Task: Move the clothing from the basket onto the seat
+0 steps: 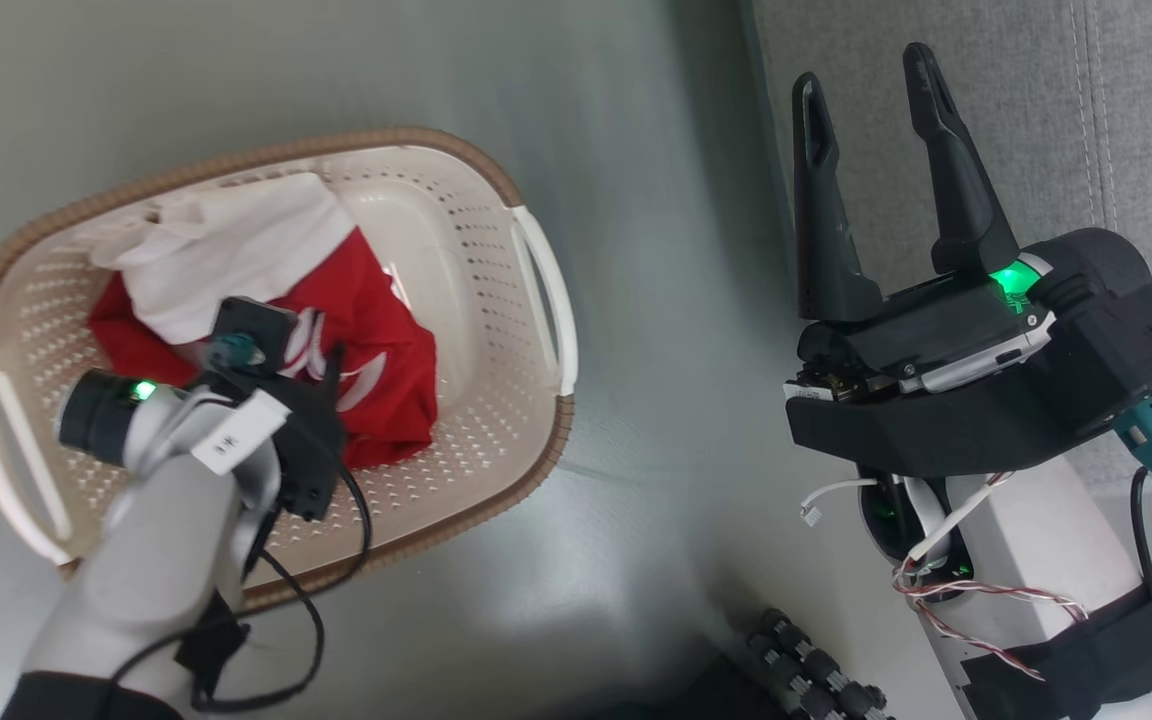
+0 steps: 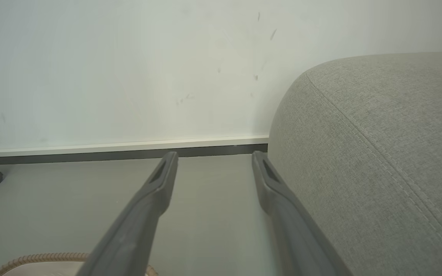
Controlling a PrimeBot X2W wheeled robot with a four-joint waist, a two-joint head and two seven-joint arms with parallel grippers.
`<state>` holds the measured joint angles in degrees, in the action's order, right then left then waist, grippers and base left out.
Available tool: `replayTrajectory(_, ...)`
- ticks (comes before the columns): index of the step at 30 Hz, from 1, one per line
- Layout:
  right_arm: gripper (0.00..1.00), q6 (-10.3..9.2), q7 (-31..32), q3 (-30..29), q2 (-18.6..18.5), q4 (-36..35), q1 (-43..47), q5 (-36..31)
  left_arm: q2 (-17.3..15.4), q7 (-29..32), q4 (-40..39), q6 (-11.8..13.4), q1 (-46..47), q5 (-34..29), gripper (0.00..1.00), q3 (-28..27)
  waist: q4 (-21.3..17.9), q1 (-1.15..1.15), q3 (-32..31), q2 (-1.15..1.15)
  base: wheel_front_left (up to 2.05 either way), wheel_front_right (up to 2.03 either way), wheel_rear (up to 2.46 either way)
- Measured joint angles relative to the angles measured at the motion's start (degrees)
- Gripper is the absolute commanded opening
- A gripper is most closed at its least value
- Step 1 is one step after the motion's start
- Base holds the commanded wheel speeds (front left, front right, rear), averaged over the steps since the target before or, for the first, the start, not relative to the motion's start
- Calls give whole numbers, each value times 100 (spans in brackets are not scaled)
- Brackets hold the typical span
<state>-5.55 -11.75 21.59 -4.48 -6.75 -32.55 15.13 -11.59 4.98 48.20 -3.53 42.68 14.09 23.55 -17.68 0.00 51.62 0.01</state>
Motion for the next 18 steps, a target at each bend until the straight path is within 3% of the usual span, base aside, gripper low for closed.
replayTrajectory(12, 100, -8, -102, 63, 47, 107, -26, 55, -69, 233, 638, 160, 463, 40, 97, -166, -261, 0, 293, 0, 0, 0, 0)
replayTrajectory(13, 100, -8, -103, 64, 48, 120, -42, 55, -67, 233, 681, 164, 487, 40, 40, -167, -269, 0, 300, 0, 0, 0, 0)
replayTrajectory(14, 100, -8, -103, 64, 48, 120, -42, 55, -67, 233, 681, 164, 487, 40, 0, -167, -269, 0, 300, 0, 0, 0, 0)
replayTrajectory(18, 100, -9, -143, 64, 54, 181, -99, 55, -32, 231, 813, 200, 557, 40, 0, -148, -267, 0, 288, 0, 0, 0, 0)
